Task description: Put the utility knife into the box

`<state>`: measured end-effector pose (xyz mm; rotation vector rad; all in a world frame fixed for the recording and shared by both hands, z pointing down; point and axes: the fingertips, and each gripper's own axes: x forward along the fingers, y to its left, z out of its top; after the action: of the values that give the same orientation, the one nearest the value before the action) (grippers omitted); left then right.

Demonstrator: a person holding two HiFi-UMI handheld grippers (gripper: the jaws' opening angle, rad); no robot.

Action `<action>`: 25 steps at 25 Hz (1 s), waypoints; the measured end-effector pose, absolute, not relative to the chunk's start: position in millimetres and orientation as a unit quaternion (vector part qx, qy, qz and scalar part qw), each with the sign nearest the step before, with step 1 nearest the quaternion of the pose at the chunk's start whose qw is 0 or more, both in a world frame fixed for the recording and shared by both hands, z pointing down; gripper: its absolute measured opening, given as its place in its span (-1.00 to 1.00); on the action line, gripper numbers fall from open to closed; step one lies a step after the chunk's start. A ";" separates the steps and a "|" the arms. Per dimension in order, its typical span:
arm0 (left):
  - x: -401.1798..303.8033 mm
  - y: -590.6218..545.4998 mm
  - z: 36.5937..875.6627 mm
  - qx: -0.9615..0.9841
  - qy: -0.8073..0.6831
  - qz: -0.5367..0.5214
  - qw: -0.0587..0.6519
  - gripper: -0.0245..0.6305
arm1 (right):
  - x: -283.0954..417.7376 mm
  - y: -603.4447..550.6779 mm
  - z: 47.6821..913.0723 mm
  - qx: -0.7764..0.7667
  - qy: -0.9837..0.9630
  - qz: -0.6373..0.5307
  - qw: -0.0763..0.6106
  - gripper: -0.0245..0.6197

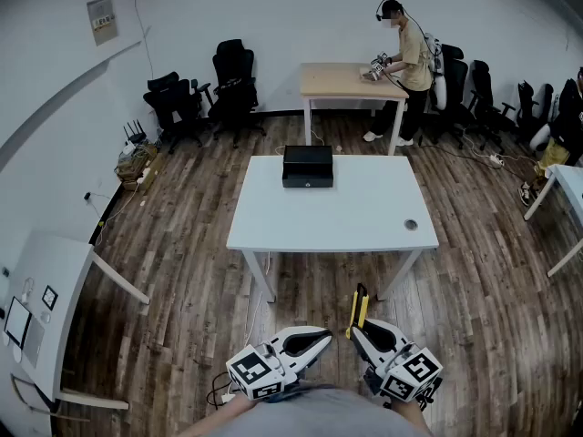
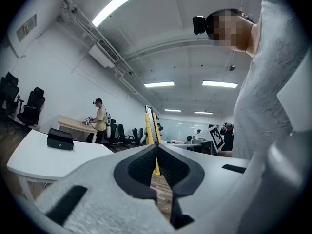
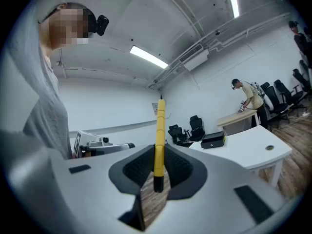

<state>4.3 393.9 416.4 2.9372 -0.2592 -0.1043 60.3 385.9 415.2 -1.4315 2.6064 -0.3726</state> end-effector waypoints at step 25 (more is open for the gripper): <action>-5.9 398.6 424.0 0.989 -0.103 -0.033 0.100 -0.87 | 49.9 391.2 416.4 -0.468 0.871 -0.129 0.072 -0.68</action>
<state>-5.9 398.6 424.0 2.9229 -0.3057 -0.0982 49.9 391.2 416.4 -1.4060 2.6192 -0.3872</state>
